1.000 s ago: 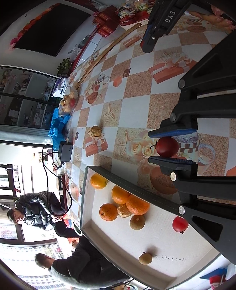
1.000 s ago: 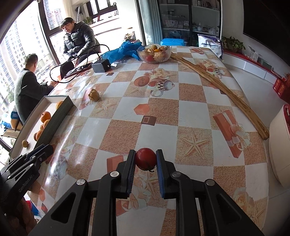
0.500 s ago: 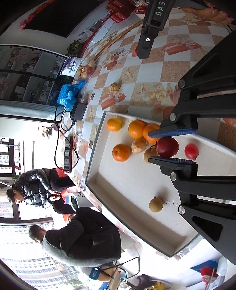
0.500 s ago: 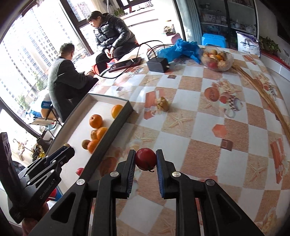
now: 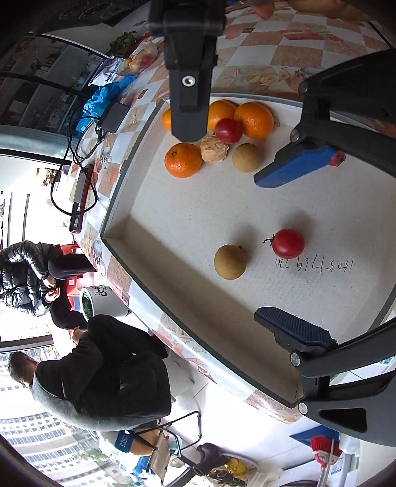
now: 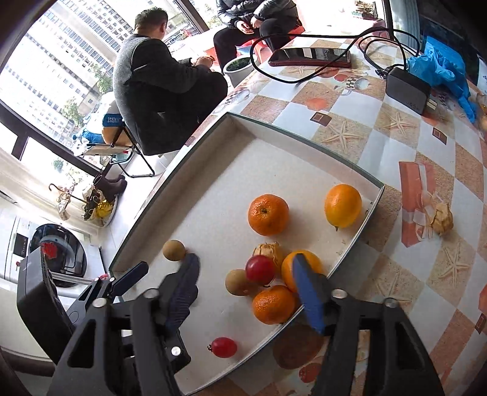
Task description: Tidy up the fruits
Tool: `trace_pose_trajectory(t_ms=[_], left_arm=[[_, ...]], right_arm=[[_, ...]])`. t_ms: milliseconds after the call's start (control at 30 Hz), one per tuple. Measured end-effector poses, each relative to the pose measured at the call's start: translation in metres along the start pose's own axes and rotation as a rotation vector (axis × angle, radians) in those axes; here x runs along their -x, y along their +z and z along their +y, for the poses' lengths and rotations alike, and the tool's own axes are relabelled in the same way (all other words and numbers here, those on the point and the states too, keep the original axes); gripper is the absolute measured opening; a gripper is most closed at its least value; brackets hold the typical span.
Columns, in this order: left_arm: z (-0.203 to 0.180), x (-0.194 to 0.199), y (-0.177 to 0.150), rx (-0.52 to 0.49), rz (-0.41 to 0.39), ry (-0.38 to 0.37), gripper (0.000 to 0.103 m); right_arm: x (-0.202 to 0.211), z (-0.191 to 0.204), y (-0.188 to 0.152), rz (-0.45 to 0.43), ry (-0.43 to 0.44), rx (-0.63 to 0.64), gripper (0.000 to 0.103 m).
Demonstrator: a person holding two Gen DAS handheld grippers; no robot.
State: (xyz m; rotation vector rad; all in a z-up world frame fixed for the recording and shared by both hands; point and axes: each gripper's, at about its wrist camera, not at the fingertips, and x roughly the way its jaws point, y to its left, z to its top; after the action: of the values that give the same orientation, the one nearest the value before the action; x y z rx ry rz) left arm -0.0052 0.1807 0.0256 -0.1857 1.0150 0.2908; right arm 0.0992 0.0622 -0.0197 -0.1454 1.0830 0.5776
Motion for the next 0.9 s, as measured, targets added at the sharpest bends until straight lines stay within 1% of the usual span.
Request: trace_pose_trajectory(t_ms=[33,100,133,200,267,367,433,500,600,833,900], left_arm=[[0.0,0.002,0.002,-0.005,-0.007,-0.004,0.086],[0.0,0.005,0.003,-0.014,-0.013,-0.003,0.096],[0.0,0.004,0.005,-0.016,-0.004,-0.008,0.103],[0.001,0.004,0.007,-0.017,0.0,-0.028,0.103],[0.002,0.004,0.007,-0.004,-0.003,-0.034,0.103],[0.004,0.003,0.007,0.018,0.018,-0.056,0.103],[0.003,0.002,0.006,0.019,0.043,-0.039,0.103],[-0.001,0.002,0.004,0.001,0.05,-0.005,0.103],[-0.006,0.002,0.0,-0.024,0.061,0.034,0.103],[-0.008,0.002,-0.004,-0.037,0.064,0.065,0.103],[-0.009,0.002,-0.004,-0.039,0.065,0.059,0.103]], right_arm=[[0.003,0.003,0.001,-0.01,-0.022,0.02,0.09],[0.007,0.007,0.004,-0.005,-0.094,0.043,0.09],[0.008,0.006,0.004,0.005,-0.131,0.046,0.092],[0.009,0.002,0.004,0.022,-0.181,0.052,0.103],[0.011,-0.002,0.003,0.027,-0.214,0.056,0.103],[0.014,-0.004,-0.001,0.042,-0.228,0.064,0.103],[0.013,-0.003,-0.004,0.049,-0.239,0.08,0.103],[0.014,0.0,-0.007,0.045,-0.258,0.096,0.103],[0.013,0.001,-0.011,0.052,-0.249,0.1,0.103],[0.008,0.004,-0.02,0.071,-0.263,0.122,0.103],[0.009,0.004,-0.021,0.075,-0.263,0.125,0.103]])
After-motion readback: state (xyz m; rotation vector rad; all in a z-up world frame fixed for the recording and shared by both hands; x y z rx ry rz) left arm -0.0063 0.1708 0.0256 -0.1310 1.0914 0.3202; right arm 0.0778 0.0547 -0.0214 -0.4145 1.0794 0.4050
